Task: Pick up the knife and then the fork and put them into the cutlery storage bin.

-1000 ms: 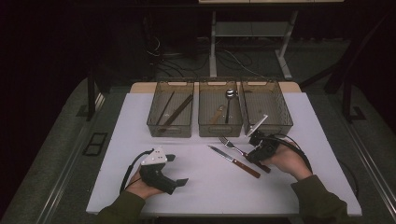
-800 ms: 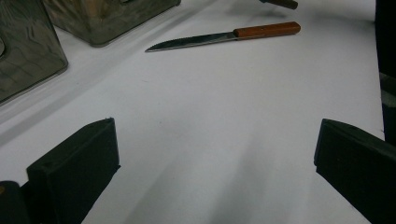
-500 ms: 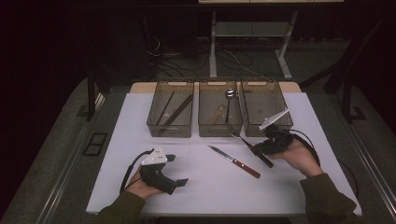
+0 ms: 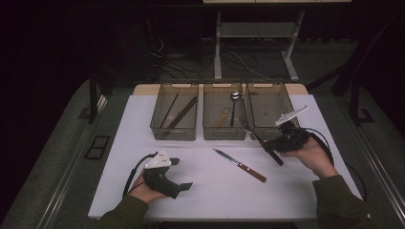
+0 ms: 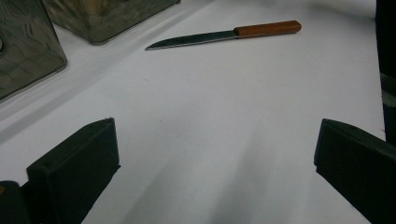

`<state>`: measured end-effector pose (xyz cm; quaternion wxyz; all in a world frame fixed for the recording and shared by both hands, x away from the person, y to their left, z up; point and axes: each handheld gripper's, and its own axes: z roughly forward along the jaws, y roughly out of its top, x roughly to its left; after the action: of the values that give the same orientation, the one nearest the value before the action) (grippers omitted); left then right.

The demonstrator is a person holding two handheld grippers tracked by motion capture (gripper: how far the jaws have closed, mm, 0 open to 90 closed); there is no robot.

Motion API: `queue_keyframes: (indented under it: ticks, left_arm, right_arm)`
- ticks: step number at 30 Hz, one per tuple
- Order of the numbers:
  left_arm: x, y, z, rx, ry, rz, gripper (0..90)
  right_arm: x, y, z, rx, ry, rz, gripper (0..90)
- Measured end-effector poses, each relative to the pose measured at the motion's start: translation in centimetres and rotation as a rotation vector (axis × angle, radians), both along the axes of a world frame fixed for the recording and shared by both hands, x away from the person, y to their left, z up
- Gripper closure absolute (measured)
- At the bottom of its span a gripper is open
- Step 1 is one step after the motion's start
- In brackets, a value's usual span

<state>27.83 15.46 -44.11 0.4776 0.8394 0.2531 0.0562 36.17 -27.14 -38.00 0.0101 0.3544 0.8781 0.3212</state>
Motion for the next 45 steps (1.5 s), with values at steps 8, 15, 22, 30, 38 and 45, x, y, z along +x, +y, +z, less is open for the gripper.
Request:
queue_keyframes:
  ticks: [8,15,22,30,38,45]
  left_arm:
    - [0.0,0.0,0.0,0.005,0.003,0.001,0.0]
    - [0.0,-0.2,-0.1,0.012,0.004,-0.006,0.0]
    - [0.0,-0.1,-0.1,0.01,0.002,-0.004,0.0]
    - [0.0,-0.1,-0.1,0.011,0.003,-0.005,0.0]
    - [0.0,-0.1,-0.1,0.013,0.002,-0.006,0.0]
    - [-0.1,-0.1,0.0,0.01,0.0,-0.006,0.0]
  right_arm:
    - [0.8,-0.6,1.2,-0.003,-0.025,-0.019,77.2]
    - [1.8,-0.9,2.4,-0.009,-0.037,-0.036,77.2]
    - [3.3,-1.5,3.5,-0.031,-0.047,-0.06,77.2]
    - [5.1,-2.2,4.4,-0.044,-0.057,-0.096,77.1]
    - [7.2,-2.7,5.5,-0.067,-0.063,-0.14,77.1]
    - [9.1,-3.1,5.5,-0.098,-0.067,-0.158,77.1]
